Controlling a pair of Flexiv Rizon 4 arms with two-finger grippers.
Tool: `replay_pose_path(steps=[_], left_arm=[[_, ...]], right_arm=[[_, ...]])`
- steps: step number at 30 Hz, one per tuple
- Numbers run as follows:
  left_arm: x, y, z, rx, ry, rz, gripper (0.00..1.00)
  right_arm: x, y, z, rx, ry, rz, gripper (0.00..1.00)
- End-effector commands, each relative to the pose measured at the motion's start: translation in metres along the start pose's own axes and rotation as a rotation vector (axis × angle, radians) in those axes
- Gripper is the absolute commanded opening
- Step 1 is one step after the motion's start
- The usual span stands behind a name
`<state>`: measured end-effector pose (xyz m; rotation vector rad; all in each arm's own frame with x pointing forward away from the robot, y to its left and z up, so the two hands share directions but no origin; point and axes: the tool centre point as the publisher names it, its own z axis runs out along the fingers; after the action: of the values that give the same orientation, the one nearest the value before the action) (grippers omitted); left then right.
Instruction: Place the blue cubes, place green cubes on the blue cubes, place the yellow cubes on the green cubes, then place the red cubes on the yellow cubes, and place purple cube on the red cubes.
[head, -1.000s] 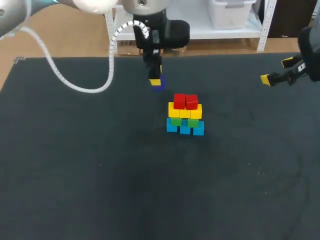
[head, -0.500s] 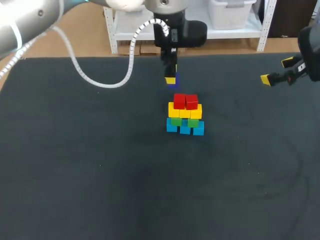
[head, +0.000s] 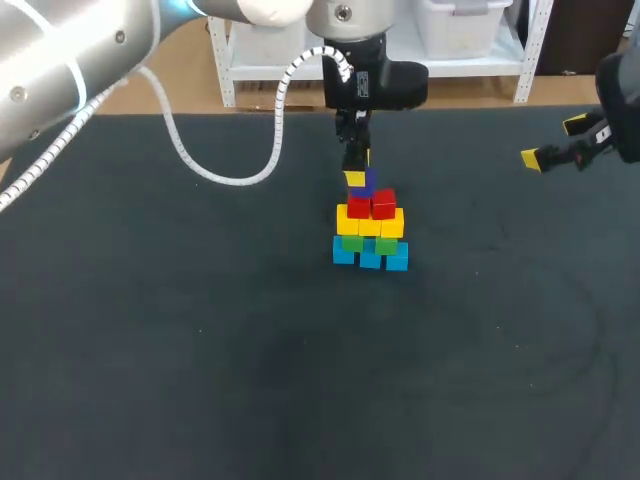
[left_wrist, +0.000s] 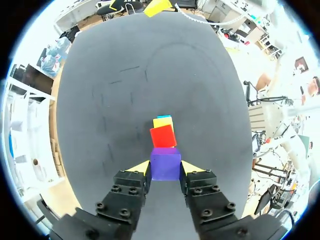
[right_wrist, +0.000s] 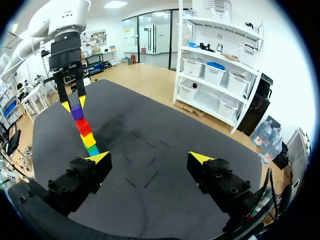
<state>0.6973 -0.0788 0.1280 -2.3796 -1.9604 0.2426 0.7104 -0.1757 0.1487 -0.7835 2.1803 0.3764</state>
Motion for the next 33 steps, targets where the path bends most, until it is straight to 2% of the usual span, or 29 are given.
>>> replay_pose_path(steps=[1, 10, 20, 33], left_arm=[[0.001, 0.003, 0.002, 0.002, -0.007, 0.006, 0.0], [-0.003, 0.007, -0.002, -0.008, -0.015, 0.028, 0.0], [-0.01, 0.004, 0.001, -0.001, 0.014, 0.042, 0.0], [-0.014, 0.0, 0.003, -0.014, 0.029, 0.006, 0.0]], right_arm=[[0.0, -0.001, 0.0, -0.005, -0.001, -0.001, 1.0], [0.0, -0.001, 0.0, -0.005, -0.001, -0.001, 1.0], [0.0, -0.001, 0.0, -0.005, -0.001, -0.001, 1.0], [0.0, -0.001, 0.0, -0.005, -0.001, -0.001, 1.0]])
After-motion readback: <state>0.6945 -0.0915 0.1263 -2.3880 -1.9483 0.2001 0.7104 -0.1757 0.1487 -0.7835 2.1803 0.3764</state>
